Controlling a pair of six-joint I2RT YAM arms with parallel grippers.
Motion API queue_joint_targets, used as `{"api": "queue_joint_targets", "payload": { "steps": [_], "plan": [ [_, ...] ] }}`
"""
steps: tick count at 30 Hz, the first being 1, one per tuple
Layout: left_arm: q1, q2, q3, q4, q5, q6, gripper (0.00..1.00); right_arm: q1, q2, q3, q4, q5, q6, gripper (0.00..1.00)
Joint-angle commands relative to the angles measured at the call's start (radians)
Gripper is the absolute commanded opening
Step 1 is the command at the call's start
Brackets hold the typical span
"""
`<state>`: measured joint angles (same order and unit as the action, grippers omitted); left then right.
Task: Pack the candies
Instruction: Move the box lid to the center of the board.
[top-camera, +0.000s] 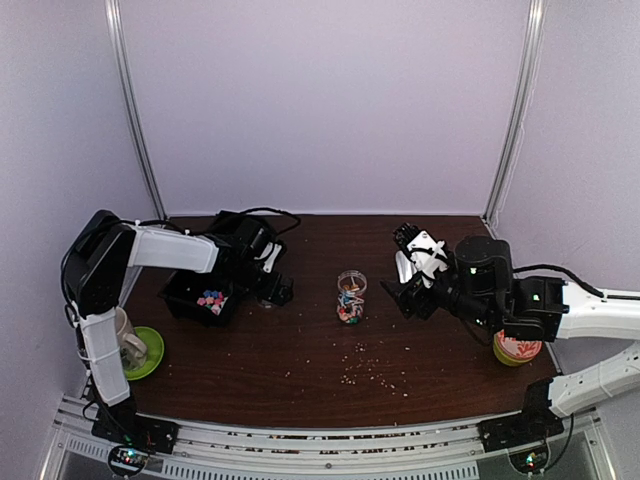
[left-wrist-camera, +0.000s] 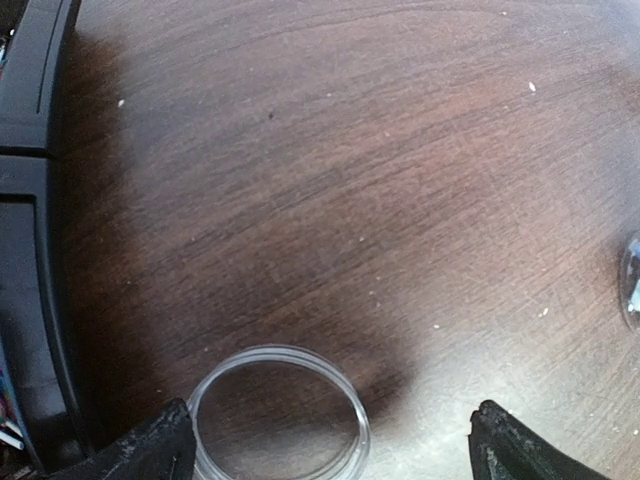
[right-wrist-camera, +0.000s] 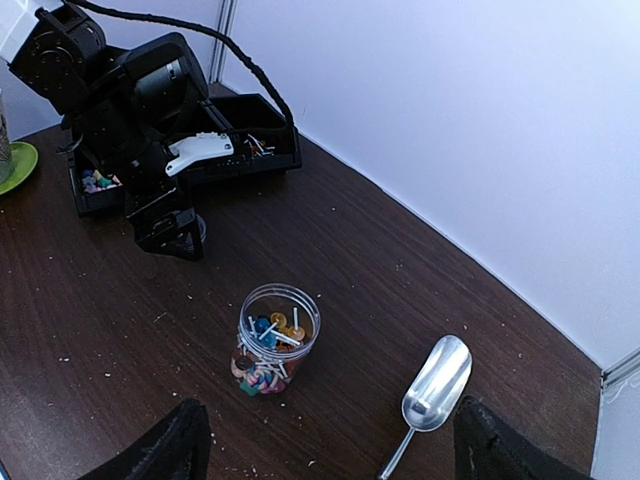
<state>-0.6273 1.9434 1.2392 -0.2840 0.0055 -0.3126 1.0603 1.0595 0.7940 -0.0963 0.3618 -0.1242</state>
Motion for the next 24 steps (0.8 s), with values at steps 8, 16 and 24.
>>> {"api": "queue_joint_targets", "payload": {
  "steps": [8, 16, 24],
  "plan": [
    [0.011, -0.006, -0.016, 0.07, -0.033, 0.026, 0.98, -0.003, -0.006, 0.025, -0.009, -0.006, 0.013, 0.84],
    [0.011, -0.054, -0.04, 0.121, -0.04, 0.034, 0.98, -0.003, -0.001, 0.026, -0.01, -0.006, 0.012, 0.84],
    [0.011, -0.049, -0.04, 0.1, -0.071, 0.028, 0.98, -0.002, 0.003, 0.027, -0.015, -0.009, 0.014, 0.84]
  ]
}}
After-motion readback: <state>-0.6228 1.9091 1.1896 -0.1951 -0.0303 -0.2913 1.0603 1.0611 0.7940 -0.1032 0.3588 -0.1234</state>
